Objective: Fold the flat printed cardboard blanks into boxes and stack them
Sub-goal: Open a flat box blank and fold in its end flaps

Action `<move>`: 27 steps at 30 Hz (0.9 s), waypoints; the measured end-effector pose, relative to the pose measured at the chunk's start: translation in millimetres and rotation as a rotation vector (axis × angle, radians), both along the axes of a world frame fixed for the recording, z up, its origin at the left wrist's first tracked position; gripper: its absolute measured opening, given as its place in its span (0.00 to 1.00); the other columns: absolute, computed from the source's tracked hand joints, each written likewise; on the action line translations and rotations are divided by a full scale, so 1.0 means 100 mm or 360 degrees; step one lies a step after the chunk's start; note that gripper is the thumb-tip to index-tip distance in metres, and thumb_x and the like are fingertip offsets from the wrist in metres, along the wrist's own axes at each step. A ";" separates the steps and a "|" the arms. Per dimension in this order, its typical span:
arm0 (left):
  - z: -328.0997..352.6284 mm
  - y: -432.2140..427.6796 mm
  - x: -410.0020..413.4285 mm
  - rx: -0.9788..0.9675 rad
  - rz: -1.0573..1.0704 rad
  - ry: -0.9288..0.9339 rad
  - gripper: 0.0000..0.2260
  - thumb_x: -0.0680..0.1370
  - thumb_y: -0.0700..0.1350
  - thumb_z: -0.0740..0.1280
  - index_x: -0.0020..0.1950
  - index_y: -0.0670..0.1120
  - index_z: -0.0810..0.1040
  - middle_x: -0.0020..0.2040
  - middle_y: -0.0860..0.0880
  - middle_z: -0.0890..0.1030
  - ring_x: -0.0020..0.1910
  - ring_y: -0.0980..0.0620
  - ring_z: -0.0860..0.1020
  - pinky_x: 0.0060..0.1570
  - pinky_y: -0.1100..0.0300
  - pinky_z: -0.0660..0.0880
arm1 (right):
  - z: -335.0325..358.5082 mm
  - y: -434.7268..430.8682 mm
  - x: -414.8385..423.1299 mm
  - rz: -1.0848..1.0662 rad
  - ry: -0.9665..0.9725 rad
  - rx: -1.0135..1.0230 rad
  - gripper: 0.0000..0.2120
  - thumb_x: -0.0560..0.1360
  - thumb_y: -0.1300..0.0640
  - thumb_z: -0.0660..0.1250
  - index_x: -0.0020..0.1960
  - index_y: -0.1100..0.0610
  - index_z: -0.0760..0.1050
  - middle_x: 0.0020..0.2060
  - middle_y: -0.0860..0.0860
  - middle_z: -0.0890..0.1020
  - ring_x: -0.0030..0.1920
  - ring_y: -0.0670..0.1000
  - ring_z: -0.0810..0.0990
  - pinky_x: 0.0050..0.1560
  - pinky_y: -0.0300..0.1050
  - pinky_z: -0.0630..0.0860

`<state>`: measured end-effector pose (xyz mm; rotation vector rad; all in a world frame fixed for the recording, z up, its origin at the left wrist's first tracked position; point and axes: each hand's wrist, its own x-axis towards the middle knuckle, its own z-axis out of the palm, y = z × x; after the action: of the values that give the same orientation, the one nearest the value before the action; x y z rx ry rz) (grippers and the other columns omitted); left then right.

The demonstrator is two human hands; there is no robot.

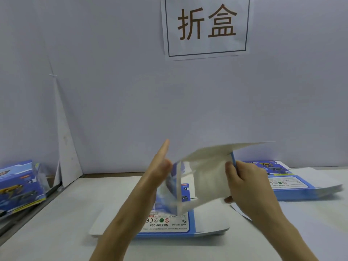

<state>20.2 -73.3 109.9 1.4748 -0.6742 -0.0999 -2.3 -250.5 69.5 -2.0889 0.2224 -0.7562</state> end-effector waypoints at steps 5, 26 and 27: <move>-0.30 0.11 -0.06 0.0168 0.0072 -0.0124 0.72 0.37 0.84 0.55 0.77 0.53 0.53 0.76 0.55 0.57 0.75 0.53 0.58 0.73 0.54 0.53 | 0.01 0.09 -0.02 0.0041 0.0031 0.0046 0.23 0.80 0.61 0.56 0.26 0.58 0.63 0.23 0.51 0.68 0.22 0.52 0.78 0.16 0.31 0.63; -0.35 0.32 0.15 -0.0027 0.0426 0.0126 0.13 0.70 0.59 0.62 0.44 0.55 0.82 0.43 0.54 0.85 0.48 0.56 0.83 0.37 0.60 0.81 | -0.04 0.38 -0.15 0.0030 -0.0182 -0.1063 0.11 0.71 0.62 0.64 0.31 0.55 0.70 0.18 0.48 0.71 0.16 0.47 0.62 0.22 0.31 0.43; -0.33 0.36 0.16 0.0014 0.0411 0.0130 0.13 0.68 0.61 0.64 0.43 0.56 0.83 0.44 0.54 0.85 0.48 0.56 0.83 0.39 0.60 0.81 | -0.05 0.35 -0.13 0.0063 -0.0161 -0.1004 0.13 0.76 0.62 0.62 0.33 0.54 0.69 0.19 0.46 0.70 0.17 0.46 0.61 0.19 0.34 0.48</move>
<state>36.6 -37.2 76.9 1.5457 -0.4137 0.0360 -15.6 -215.1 64.5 -2.6209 -0.1355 -0.9960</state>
